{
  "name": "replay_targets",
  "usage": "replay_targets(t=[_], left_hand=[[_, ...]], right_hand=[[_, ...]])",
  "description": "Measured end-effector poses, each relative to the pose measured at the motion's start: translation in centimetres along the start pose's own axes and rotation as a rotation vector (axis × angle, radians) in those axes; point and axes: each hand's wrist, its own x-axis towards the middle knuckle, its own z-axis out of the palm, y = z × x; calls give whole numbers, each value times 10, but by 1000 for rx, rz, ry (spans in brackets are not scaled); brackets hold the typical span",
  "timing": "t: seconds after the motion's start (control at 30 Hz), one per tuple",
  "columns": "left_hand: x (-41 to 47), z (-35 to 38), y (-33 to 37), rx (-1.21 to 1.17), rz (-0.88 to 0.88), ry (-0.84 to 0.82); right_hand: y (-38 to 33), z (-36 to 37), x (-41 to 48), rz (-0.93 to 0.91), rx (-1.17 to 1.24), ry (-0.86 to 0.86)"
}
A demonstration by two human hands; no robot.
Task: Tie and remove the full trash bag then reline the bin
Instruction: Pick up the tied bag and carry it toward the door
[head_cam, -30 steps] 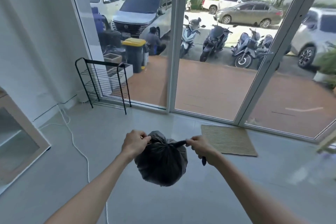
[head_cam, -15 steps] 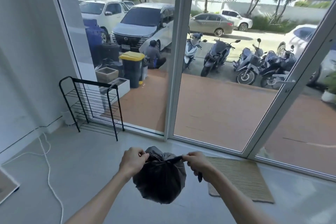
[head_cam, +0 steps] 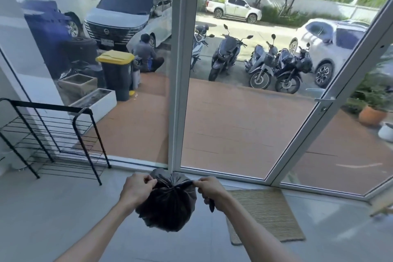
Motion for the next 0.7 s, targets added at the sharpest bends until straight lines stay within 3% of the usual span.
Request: replay_targets(t=[0.33,0.7], left_hand=[[126,50,14,-85,-139,-51],[228,103,-41,-238,-371,-191]], right_hand=[[-15,-22,156,67,22,-62],[15,4,289,225,63,-79]])
